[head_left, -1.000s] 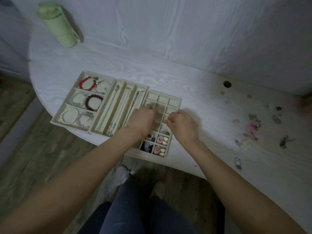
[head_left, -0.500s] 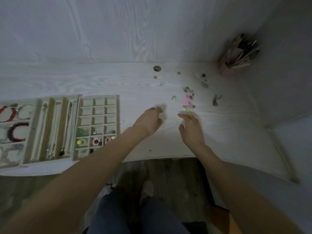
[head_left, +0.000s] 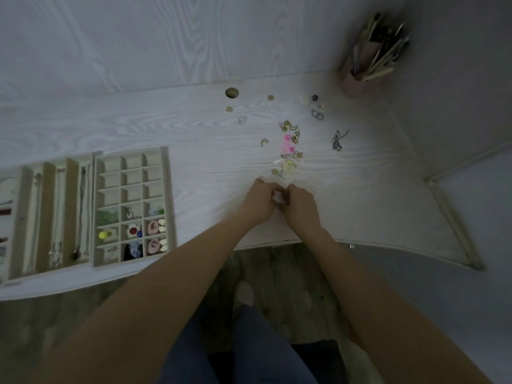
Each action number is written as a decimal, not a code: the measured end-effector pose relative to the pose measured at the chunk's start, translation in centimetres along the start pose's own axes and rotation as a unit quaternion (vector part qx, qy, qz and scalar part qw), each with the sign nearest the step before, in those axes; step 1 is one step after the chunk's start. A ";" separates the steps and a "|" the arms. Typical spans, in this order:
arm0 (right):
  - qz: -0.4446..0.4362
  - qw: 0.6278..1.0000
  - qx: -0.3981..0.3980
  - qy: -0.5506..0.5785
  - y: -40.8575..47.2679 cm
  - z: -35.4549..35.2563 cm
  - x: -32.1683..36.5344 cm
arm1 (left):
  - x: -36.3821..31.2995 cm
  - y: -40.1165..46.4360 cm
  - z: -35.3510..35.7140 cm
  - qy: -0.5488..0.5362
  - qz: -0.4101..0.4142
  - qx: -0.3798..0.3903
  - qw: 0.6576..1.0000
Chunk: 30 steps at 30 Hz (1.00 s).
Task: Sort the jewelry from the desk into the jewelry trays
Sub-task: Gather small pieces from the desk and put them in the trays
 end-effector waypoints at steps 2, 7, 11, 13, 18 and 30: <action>-0.018 1.000 0.007 0.020 -0.2 -0.1 0.4 | 0.2 -0.3 -0.7 -0.010 -0.003 0.000 1.000; 0.003 0.966 0.046 0.254 -1.0 -1.9 2.7 | 0.5 -2.5 -5.8 -0.072 -0.005 -0.029 0.997; 0.000 0.933 0.105 0.345 -1.8 -2.8 6.8 | 1.9 -5.0 -10.7 -0.123 -0.006 -0.074 0.990; -0.030 0.934 0.115 0.336 -1.8 -2.9 8.5 | 2.9 -6.4 -12.6 -0.130 -0.021 -0.092 0.987; -0.095 0.912 0.187 0.352 -2.5 -1.6 13.0 | 6.6 -9.7 -16.6 -0.124 -0.055 -0.116 0.984; -0.094 0.938 0.175 0.283 -3.0 5.4 19.3 | 13.7 -11.0 -18.9 -0.084 -0.177 -0.168 0.966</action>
Point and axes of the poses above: each hand's wrist, its own y-axis towards the middle knuckle, its own z-axis out of the palm, x = y × z, the point moved 1 cm from there along y, towards the middle knuckle, and after that the axes turned 8 degrees about -x, right-handed, at the moved point
